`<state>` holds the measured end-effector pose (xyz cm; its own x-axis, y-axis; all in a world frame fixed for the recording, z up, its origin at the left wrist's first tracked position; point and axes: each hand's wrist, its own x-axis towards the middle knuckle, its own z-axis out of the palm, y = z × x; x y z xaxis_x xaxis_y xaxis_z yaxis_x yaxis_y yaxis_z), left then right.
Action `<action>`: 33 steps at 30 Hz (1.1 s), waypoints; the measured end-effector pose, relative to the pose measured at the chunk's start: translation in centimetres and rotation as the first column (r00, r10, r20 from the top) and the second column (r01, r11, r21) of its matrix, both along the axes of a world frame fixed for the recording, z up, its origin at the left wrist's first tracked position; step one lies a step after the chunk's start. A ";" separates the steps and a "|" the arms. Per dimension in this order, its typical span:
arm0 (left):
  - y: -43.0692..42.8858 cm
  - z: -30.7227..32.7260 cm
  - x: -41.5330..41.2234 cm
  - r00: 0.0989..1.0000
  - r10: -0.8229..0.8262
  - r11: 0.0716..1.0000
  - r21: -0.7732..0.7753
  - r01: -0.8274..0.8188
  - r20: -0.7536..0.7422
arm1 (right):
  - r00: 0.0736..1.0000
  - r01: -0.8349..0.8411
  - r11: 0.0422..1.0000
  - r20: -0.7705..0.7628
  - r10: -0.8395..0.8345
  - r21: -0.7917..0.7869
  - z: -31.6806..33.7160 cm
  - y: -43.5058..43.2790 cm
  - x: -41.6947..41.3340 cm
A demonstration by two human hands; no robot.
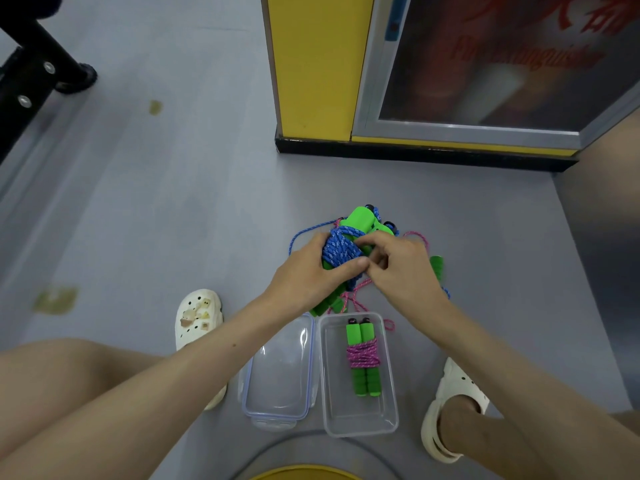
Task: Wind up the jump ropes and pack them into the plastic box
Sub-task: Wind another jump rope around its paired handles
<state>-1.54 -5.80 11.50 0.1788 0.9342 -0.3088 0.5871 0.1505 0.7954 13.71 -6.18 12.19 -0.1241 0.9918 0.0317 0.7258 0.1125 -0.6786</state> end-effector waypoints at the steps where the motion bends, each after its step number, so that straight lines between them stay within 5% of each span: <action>1: -0.1 0.0 0.1 1.000 0.012 1.000 0.006 -0.012 -0.026 | 1.000 -0.002 1.000 0.003 0.002 -0.003 -0.1 -0.1 -0.1; 13: -0.4 0.0 0.3 0.974 0.030 0.995 0.104 -0.007 -0.223 | 0.999 0.014 0.978 -0.044 -0.024 -0.208 -0.2 -0.1 -0.1; 21: -1.0 -0.2 0.1 0.976 -0.009 0.992 0.118 0.035 -0.218 | 0.992 -0.108 0.927 -0.101 0.077 -0.359 0.2 0.4 0.4; 27: -0.9 -0.2 0.3 0.982 -0.052 0.996 0.062 0.064 -0.181 | 0.995 -0.055 0.965 0.065 0.074 -0.257 0.0 -0.1 0.0; 33: -1.0 -0.3 0.0 0.968 -0.134 0.990 0.014 0.140 -0.211 | 0.981 -0.195 0.789 -0.101 0.167 -0.583 1.2 0.3 0.9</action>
